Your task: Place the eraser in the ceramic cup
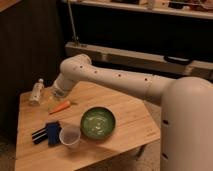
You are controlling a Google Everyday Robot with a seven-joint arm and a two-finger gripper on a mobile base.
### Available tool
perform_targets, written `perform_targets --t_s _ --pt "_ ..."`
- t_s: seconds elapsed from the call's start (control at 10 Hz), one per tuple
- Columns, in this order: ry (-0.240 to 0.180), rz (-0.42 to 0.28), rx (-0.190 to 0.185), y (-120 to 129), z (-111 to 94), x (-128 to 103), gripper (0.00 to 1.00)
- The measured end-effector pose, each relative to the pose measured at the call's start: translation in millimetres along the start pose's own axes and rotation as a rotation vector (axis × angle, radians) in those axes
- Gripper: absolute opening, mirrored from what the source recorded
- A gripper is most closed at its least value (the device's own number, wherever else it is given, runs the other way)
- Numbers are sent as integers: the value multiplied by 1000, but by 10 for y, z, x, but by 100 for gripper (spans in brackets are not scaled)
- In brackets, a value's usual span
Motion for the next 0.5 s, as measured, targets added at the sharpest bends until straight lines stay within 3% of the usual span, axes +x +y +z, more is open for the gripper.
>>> perform_targets --t_s 0.2,0.5 --pt "2 -55 -20 -28 138 -124 66" --pt "4 -64 -19 -33 149 -135 66"
